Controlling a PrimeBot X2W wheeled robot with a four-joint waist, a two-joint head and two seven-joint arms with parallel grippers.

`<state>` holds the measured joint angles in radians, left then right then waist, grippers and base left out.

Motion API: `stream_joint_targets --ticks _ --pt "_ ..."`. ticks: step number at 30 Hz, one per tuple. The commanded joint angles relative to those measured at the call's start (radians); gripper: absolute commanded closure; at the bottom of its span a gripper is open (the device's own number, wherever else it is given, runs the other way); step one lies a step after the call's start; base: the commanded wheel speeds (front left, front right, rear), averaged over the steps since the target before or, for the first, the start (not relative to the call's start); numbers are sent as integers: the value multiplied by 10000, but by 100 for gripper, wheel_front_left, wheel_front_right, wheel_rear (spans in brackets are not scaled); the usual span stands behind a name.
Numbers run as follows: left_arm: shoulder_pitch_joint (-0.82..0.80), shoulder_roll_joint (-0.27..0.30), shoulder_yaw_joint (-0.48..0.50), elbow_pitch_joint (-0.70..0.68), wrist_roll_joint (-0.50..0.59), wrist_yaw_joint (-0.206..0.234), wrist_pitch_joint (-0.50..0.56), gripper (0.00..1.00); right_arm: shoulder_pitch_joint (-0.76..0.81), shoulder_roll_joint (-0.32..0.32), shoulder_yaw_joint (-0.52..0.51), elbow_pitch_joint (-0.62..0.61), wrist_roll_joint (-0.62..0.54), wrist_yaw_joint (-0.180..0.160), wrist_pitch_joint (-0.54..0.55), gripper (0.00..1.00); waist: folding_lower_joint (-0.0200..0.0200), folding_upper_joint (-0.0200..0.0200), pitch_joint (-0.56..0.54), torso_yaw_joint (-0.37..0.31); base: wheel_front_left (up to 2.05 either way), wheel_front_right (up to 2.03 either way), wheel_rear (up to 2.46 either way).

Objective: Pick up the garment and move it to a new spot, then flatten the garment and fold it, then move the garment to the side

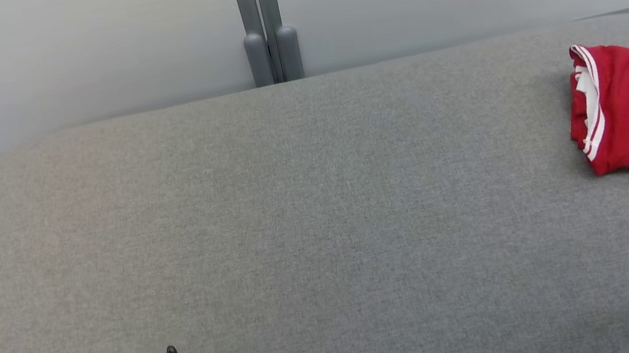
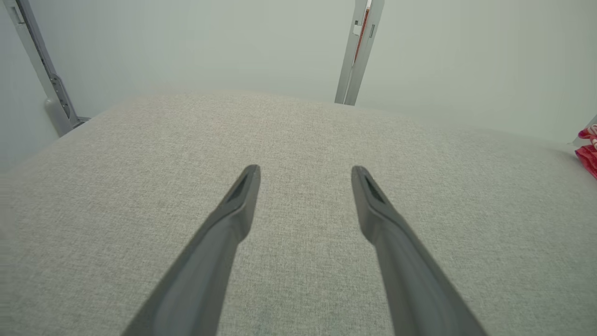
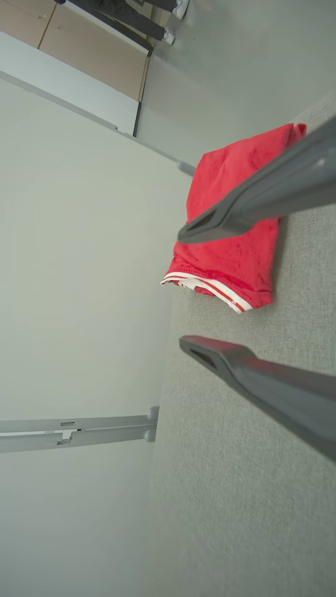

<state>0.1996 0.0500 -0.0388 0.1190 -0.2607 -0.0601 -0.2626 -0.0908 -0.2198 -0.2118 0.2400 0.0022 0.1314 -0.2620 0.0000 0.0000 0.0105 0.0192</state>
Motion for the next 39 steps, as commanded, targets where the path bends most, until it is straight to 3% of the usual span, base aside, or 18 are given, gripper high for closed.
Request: stream_joint_targets --ticks 1,7,13,38,39 --pt "183 21 70 15 87 12 -25 0 514 274 8 -198 -153 -17 -26 0 0 0 -742 34 0 0 0" --pt "-73 22 350 281 183 67 -25 0 1629 1219 287 -613 -513 -17 -28 0 0 0 -856 136 0 0 0" --pt "-218 22 428 536 202 -109 -25 0 2063 1583 339 -808 -452 -17 -30 0 0 0 -832 289 0 0 0" --pt "-509 22 -151 733 233 -634 -25 0 2082 1682 337 -687 -152 -18 -30 0 0 0 -801 140 0 0 0" --pt "-329 0 -151 746 188 -621 0 100 2083 1691 337 -704 -184 0 -6 100 0 0 -802 140 0 0 0"
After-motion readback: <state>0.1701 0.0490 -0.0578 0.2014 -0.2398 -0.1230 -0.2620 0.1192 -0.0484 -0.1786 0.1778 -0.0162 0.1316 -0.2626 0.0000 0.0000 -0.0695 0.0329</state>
